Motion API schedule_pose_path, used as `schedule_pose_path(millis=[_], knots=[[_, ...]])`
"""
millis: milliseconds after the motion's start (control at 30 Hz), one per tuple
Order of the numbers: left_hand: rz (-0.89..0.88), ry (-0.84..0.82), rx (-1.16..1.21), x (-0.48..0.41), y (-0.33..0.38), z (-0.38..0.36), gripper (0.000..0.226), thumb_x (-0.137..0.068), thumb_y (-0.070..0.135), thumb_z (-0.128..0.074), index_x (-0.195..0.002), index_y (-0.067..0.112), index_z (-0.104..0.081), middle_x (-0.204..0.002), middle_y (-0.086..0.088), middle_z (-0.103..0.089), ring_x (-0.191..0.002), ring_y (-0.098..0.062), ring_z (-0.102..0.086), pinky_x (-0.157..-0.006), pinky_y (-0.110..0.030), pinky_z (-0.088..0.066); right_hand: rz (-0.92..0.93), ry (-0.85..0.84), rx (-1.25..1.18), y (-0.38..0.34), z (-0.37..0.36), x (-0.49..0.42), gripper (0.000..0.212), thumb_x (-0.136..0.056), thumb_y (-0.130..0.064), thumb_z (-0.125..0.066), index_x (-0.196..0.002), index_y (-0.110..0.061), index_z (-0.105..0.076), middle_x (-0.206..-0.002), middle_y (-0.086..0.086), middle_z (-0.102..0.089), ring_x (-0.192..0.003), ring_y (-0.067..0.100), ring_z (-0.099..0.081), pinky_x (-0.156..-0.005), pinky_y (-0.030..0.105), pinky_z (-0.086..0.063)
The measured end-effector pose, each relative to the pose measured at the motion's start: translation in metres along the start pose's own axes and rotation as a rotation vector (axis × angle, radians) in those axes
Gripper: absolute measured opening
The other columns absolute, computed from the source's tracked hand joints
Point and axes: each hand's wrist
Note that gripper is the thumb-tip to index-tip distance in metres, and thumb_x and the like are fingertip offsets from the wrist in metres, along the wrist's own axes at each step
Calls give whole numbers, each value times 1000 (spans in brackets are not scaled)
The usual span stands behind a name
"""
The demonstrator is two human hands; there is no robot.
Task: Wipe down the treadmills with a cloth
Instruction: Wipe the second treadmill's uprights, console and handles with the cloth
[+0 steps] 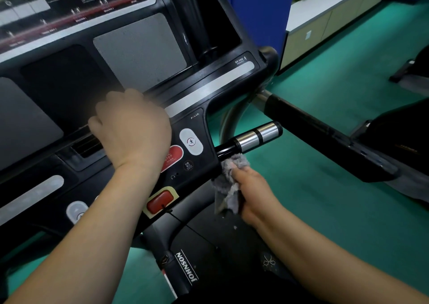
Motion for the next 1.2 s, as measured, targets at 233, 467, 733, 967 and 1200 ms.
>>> schedule_pose_path(millis=[233,467,733,967,1200], knots=[[-63,8,71,3,-2,2,34,-88,29,-45,-115,14,-56,-120,-13,-53,-111,-36,-45,-95,-51,-33,178,58,161,-8,9,26,12,-95,-15,-56,-94,-6,-64,-89,16,-74,-81,27,-72,-74,36,-58],[-245,80,529,29,6,16,25,-79,7,-52,-100,13,-66,-112,-8,-55,-108,-31,-47,-97,-31,-35,299,136,213,-17,34,52,15,-95,-19,-55,-99,-11,-67,-95,11,-75,-93,27,-71,-89,44,-55],[-250,-750,1061,152,82,18,30,-99,25,-42,-124,37,-53,-119,17,-50,-109,11,-48,-94,-13,-42,406,223,473,-25,76,54,31,-78,-41,-61,-94,-14,-66,-99,19,-66,-95,33,-65,-89,50,-52],[510,-950,1368,188,178,-28,23,-98,38,-43,-107,42,-64,-120,6,-64,-113,-9,-59,-105,-38,-44,272,15,814,-58,139,50,23,-67,-23,-55,-88,-19,-63,-91,4,-67,-84,19,-64,-78,42,-52],[927,-757,1420,195,246,-60,4,-91,28,-62,-94,27,-60,-104,-14,-68,-91,-27,-66,-87,-46,-54,665,166,1054,-126,230,53,21,-81,-19,-68,-98,-31,-68,-103,-17,-61,-99,-8,-57,-83,8,-42]])
Point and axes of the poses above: each hand's wrist, its own x-axis away from the middle knuckle, its own z-axis out of the back of the hand, y = z × x
